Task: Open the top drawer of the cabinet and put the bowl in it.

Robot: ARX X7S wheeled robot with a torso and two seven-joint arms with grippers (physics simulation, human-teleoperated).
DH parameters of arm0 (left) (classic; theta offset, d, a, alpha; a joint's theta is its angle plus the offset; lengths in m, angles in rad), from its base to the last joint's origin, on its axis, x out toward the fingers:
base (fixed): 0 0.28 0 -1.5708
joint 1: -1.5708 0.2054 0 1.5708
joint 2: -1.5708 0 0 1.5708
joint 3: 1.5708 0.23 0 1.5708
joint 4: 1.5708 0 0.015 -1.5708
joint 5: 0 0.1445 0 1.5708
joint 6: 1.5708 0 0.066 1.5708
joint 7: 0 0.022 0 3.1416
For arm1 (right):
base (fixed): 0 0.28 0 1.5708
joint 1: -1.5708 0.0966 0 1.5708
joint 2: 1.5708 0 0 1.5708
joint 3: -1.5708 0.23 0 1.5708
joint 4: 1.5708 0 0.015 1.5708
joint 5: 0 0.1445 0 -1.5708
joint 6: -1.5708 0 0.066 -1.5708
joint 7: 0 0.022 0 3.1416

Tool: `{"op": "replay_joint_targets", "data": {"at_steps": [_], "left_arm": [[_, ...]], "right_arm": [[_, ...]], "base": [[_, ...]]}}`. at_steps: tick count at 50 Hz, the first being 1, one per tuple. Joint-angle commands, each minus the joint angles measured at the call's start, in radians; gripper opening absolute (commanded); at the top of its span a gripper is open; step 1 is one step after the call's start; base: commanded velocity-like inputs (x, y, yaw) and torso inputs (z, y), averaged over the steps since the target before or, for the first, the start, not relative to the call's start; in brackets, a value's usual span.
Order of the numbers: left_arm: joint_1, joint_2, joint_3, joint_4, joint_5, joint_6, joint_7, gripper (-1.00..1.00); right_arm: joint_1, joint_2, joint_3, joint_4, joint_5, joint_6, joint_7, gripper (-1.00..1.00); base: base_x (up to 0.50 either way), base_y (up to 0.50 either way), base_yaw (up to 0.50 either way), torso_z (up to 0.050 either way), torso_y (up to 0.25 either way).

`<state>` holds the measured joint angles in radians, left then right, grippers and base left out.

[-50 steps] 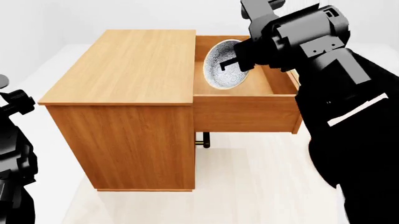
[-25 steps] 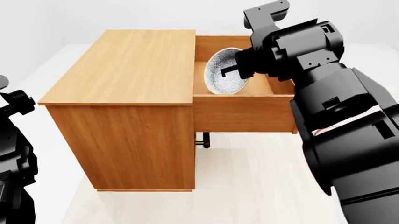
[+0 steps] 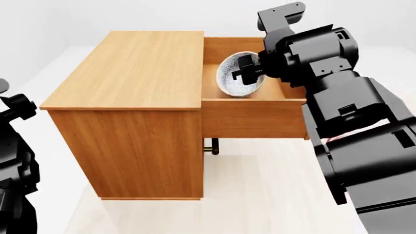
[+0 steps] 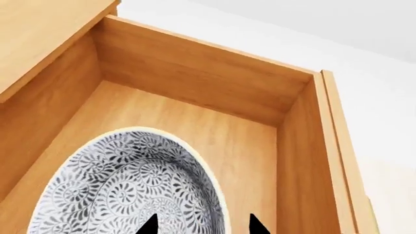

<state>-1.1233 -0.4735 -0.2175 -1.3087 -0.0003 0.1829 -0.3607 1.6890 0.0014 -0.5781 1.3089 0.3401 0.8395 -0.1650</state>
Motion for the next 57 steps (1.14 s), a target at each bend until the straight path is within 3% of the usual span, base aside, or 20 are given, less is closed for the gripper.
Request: {"op": "replay_joint_targets", "data": {"at_steps": [1, 8, 16, 23, 27, 32, 41, 49, 54, 57], "left_arm": [[0.001, 0.0, -0.001, 0.0, 0.0, 0.002, 0.0, 1.0], [0.001, 0.0, -0.004, 0.0, -0.001, 0.002, 0.001, 1.0], [0.0, 0.001, -0.005, 0.0, 0.0, 0.001, 0.001, 1.0], [0.001, 0.0, -0.004, 0.0, 0.001, 0.002, 0.001, 1.0], [0.001, 0.0, -0.004, 0.0, 0.001, 0.002, 0.001, 1.0], [0.0, 0.0, -0.005, 0.0, 0.0, 0.0, -0.002, 1.0], [-0.003, 0.0, -0.004, 0.0, 0.001, -0.004, -0.01, 1.0], [-0.003, 0.001, -0.001, 0.0, 0.001, -0.005, -0.014, 1.0], [-0.004, 0.0, 0.001, 0.0, 0.001, -0.006, -0.016, 1.0], [-0.003, 0.0, 0.001, 0.0, 0.001, -0.006, -0.016, 1.0]], "right_arm": [[0.016, 0.0, 0.069, 0.0, -0.075, -0.02, -0.003, 1.0], [0.052, 0.001, 0.094, 0.0, -0.162, -0.113, 0.06, 1.0], [0.111, 0.0, -0.008, -0.001, -0.25, -0.305, 0.198, 1.0], [0.202, 0.0, -0.106, -0.027, -0.206, -0.427, 0.303, 1.0], [0.099, 0.124, -0.064, -0.526, -0.16, -0.151, 0.38, 1.0], [-0.009, 0.22, 0.018, -1.073, -0.09, 0.07, 0.457, 1.0], [-0.193, 0.265, 0.255, -1.806, 0.101, 0.466, 0.582, 1.0], [-0.348, 0.232, 0.467, -2.207, 0.25, 0.728, 0.647, 1.0], [-0.404, 0.297, 0.639, -2.245, 0.825, 0.729, 1.05, 1.0], [-0.439, 0.321, 0.7, -2.261, 1.055, 0.716, 1.227, 1.0]], "base": [[0.0, 0.0, 0.0, 0.0, 0.0], [0.0, 0.0, 0.0, 0.0, 0.0], [0.0, 0.0, 0.0, 0.0, 0.0], [0.0, 0.0, 0.0, 0.0, 0.0], [0.0, 0.0, 0.0, 0.0, 0.0], [0.0, 0.0, 0.0, 0.0, 0.0], [0.0, 0.0, 0.0, 0.0, 0.0], [0.0, 0.0, 0.0, 0.0, 0.0], [0.0, 0.0, 0.0, 0.0, 0.0], [0.0, 0.0, 0.0, 0.0, 0.0]]}}
